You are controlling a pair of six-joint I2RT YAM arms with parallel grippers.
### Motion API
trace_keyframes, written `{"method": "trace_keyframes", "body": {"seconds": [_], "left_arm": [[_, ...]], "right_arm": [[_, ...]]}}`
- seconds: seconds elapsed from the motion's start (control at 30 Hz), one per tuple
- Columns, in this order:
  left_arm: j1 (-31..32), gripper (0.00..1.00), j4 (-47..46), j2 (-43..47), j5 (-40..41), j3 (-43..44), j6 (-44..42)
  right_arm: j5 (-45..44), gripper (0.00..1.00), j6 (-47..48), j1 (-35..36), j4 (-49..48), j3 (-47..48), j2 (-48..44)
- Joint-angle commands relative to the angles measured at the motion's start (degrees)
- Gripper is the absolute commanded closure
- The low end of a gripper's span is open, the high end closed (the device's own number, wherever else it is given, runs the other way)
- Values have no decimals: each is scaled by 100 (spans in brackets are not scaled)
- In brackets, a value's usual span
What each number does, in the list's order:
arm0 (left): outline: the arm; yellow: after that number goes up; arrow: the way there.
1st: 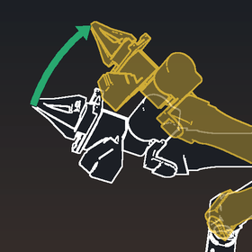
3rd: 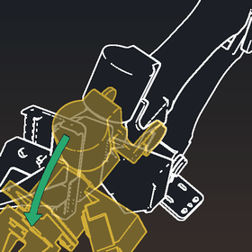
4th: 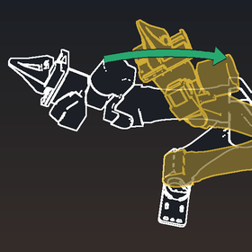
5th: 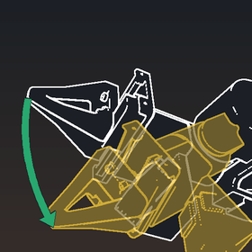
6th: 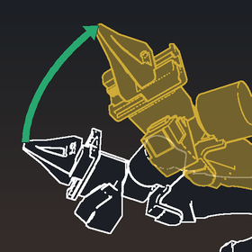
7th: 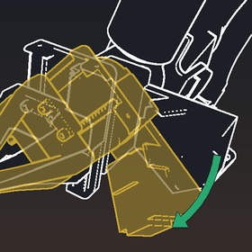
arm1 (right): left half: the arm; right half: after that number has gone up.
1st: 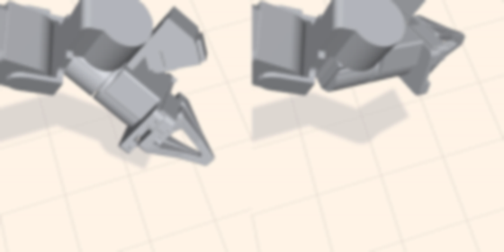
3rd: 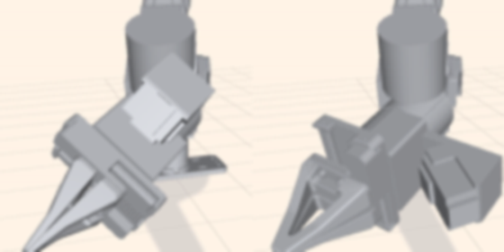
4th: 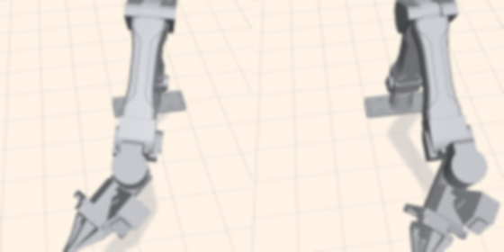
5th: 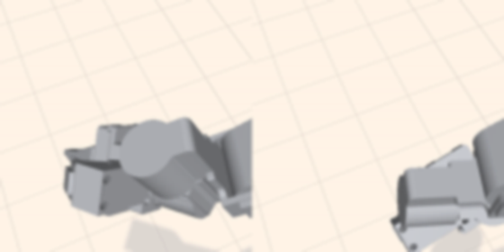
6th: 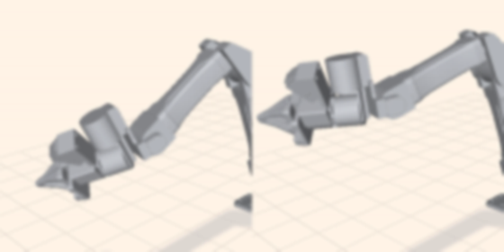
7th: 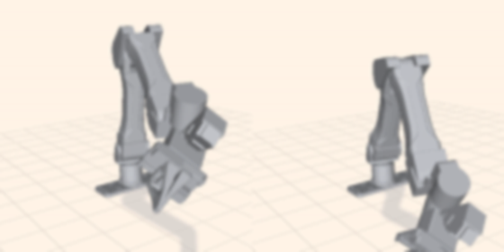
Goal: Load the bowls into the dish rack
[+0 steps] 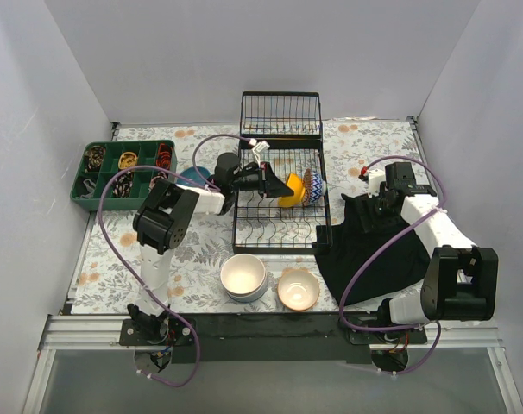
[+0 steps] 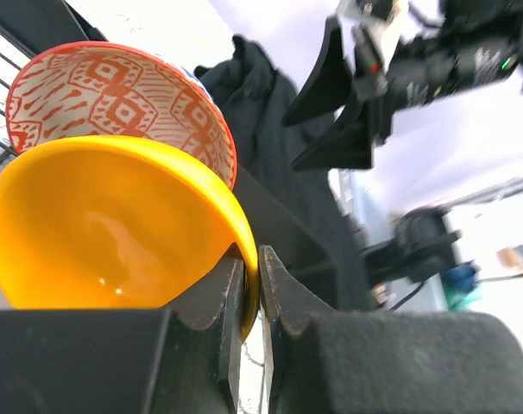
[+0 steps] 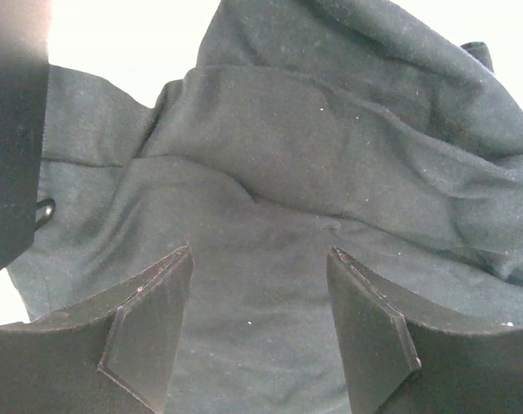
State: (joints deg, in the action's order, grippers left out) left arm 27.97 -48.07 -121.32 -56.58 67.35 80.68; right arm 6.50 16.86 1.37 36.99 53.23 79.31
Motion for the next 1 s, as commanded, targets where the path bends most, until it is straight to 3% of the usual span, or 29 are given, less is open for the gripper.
{"method": "trace_keyframes", "body": {"seconds": [0.0, 0.57, 0.9, 0.97], "left_arm": [[16, 100, -1290, -216, 111, 76, 1405], [42, 100, -1214, -771, 1077, 357, 2311], [60, 100, -984, -507, 1781, -327, 2777], [69, 91, -985, -384, 1799, -424, 2751]], "right_arm": [[-70, 29, 19, 22, 71, 328, 102], [-167, 29, 89, 22, 80, 460, 357], [-105, 29, 80, 30, 71, 565, 498], [-97, 29, 72, 30, 71, 583, 524]]}}
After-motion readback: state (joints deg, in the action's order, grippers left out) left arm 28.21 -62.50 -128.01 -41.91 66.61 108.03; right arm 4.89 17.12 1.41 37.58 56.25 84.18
